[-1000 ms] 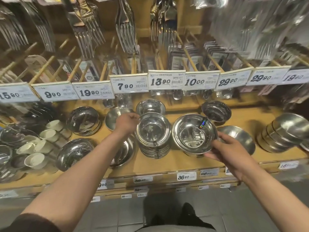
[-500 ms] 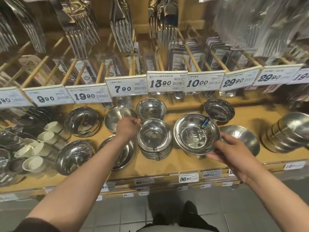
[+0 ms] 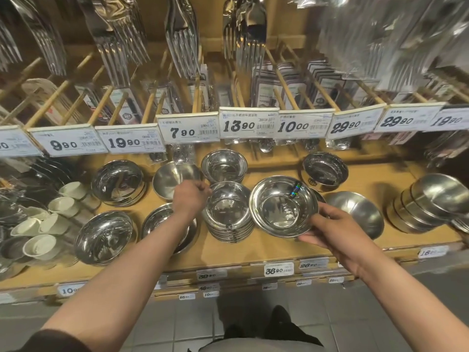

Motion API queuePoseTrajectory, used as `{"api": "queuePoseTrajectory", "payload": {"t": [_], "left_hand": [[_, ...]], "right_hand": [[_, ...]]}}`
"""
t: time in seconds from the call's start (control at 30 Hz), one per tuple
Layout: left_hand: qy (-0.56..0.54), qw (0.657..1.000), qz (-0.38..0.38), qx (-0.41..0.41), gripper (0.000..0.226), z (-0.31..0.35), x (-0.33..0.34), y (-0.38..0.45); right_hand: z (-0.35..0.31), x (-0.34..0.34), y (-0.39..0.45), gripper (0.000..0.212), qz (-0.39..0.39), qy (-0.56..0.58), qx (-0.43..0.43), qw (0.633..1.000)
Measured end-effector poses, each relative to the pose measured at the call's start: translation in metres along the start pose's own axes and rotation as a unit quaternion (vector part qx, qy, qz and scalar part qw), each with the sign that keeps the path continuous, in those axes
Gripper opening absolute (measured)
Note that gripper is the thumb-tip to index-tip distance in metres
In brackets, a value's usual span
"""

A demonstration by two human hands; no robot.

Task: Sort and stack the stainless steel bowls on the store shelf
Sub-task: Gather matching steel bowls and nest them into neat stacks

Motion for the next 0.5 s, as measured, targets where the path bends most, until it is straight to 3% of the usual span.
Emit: {"api": "queuePoseTrajectory", "payload": {"t": [0.33,0.5], "left_hand": [[-0.007,1.000,-0.018,-0.014,0.011,0.002,-0.007,-0.007],[-0.017,0.999,-0.010,-0.035,0.033,-0.004,-0.010,-0.013]], "right_hand": [[0.002,0.006,-0.007,0.034,-0.008,-0.004,-0.001,1.000],[0.006,0.006,-0.008,0.035,-0.007,0.003,0.001,1.000]]}}
Point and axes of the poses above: each hand's wrist, its own y-axis towards the middle knuckle, its own x-axis out of the palm, z = x × y, the point moved 10 cm from there along y, towards the middle knuckle
